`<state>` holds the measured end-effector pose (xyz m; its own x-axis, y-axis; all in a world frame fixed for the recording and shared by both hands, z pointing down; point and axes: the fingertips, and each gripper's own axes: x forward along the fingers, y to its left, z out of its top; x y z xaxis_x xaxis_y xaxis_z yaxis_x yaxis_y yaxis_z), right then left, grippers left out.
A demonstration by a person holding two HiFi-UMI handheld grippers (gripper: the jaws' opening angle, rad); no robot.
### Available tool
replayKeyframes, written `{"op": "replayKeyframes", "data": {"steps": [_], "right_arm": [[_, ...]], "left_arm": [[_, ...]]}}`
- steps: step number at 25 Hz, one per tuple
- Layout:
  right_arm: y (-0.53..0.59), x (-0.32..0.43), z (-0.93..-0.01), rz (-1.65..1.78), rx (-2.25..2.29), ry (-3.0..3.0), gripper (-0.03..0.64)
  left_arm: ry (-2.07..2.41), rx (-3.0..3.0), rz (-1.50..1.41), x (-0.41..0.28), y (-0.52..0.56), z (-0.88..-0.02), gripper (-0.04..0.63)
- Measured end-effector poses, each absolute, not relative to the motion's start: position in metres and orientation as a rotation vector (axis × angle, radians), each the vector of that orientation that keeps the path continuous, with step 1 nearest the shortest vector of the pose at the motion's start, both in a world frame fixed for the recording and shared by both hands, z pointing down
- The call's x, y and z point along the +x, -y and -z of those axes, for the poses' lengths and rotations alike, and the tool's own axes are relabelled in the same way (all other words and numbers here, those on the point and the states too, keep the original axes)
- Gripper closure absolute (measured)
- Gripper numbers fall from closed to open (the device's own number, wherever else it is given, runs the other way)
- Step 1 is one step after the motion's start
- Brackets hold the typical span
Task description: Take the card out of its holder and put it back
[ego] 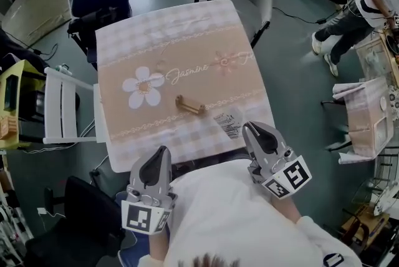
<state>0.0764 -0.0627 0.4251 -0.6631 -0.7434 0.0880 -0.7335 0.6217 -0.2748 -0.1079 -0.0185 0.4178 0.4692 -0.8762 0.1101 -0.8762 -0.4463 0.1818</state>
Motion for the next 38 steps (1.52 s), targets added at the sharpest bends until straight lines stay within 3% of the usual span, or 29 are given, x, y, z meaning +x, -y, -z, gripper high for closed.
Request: {"op": "replayKeyframes", "data": {"steps": [38], "right_arm": [[0.057,0.070,-0.422,0.418,-1.294,-2.804,0.598]], "left_arm": [[1.551,2.393,0.084,-0.126,0.012,-0.429,0.592]]}}
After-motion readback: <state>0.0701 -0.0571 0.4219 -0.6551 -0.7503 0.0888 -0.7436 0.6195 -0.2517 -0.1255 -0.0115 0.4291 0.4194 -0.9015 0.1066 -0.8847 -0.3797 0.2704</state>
